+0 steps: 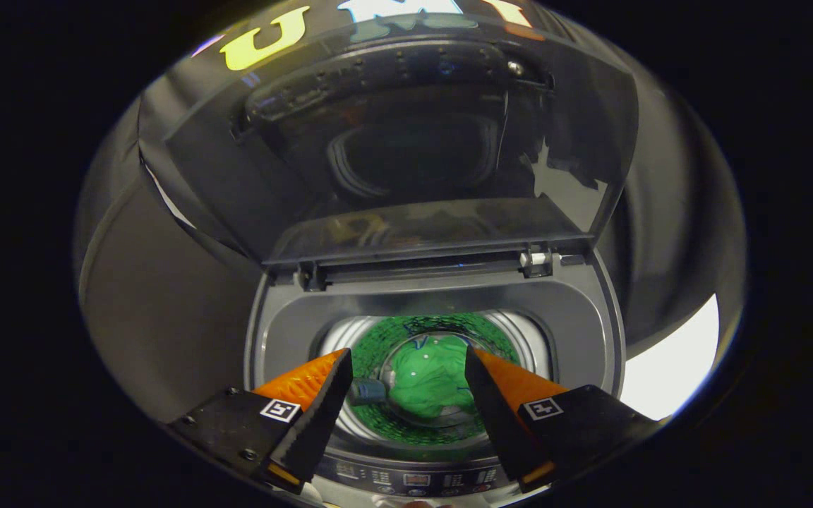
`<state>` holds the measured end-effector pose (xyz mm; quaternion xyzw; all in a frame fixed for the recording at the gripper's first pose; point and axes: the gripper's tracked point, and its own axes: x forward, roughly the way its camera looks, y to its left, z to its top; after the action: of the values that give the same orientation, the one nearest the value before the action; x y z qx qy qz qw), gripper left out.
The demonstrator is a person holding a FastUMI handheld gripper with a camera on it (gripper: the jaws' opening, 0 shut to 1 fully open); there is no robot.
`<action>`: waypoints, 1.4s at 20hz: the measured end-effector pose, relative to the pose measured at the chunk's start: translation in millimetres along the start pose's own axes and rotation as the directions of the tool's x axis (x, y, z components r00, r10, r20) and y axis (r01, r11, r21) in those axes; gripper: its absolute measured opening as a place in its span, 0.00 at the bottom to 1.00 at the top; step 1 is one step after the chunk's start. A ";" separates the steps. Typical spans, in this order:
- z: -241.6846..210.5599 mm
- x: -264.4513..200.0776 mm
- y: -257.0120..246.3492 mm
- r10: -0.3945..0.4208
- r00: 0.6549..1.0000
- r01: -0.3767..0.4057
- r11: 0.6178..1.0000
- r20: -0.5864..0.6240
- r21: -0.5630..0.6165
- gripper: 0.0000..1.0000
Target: Put the clothes into the washing machine and then close the washing machine lid.
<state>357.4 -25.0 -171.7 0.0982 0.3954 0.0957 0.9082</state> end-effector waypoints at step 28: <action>237.9 -78.7 29.9 -0.022 0.945 0.065 0.991 0.327 -0.120 0.99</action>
<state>477.2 -40.5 49.9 0.0446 0.2355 0.0834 0.9673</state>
